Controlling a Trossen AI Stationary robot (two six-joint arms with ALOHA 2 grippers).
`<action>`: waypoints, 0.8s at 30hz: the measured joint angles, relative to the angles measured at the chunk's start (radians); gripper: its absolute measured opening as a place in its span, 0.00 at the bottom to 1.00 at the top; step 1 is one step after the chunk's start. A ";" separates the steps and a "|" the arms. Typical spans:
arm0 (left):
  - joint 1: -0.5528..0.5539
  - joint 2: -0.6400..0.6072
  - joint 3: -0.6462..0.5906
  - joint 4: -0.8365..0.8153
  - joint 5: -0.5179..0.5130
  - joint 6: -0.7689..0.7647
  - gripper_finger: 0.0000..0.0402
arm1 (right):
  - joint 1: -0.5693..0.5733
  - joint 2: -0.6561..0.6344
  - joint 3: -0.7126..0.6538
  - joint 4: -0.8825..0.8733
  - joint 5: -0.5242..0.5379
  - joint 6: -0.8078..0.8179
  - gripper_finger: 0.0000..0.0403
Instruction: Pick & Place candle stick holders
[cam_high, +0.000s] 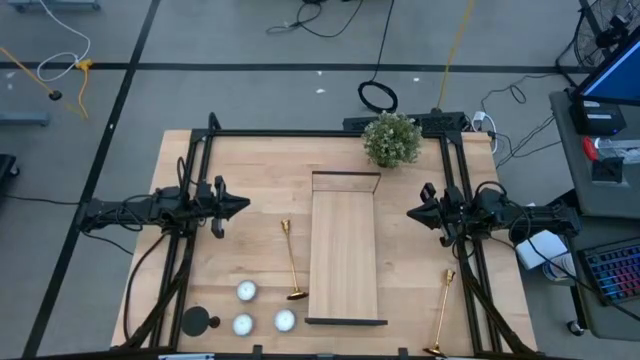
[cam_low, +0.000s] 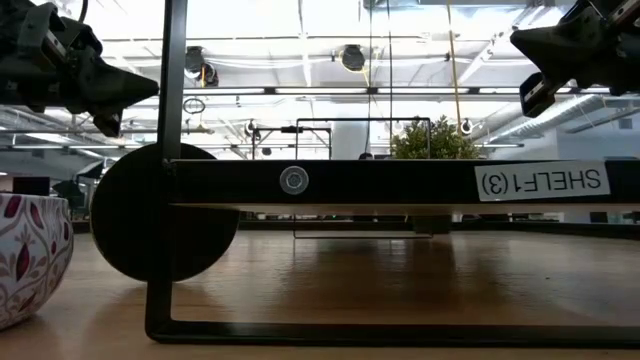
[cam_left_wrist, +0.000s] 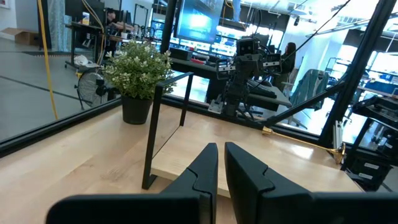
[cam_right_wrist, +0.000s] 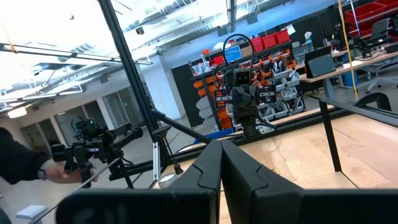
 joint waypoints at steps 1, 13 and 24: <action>0.000 0.000 0.000 0.010 -0.008 0.000 0.08 | 0.000 0.000 0.000 0.000 0.000 0.000 0.01; 0.001 0.000 0.000 0.458 -0.310 -0.225 0.08 | 0.000 0.000 0.000 0.000 0.000 0.000 0.01; 0.001 0.000 0.000 0.618 -0.336 -0.678 0.08 | 0.000 0.000 0.000 0.000 0.000 0.000 0.01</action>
